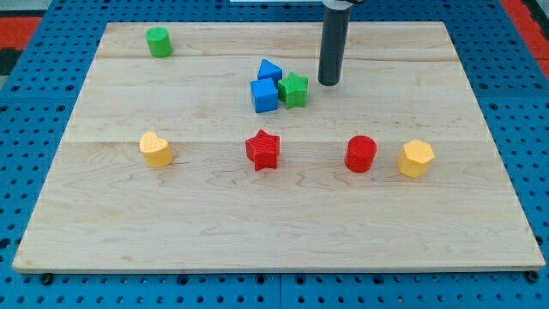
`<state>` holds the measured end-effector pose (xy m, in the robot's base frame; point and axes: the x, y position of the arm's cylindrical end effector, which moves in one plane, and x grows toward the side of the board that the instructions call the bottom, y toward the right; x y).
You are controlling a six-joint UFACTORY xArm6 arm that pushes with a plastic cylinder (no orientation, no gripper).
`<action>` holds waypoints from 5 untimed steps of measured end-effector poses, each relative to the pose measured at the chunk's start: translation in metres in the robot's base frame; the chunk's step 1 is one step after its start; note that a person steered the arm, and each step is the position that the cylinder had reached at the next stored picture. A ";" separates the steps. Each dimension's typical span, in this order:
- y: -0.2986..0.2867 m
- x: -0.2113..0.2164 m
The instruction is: Place the green circle in between the blue blocks
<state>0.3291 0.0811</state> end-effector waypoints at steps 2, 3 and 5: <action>-0.051 0.007; -0.064 0.001; -0.102 -0.099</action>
<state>0.2297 -0.0212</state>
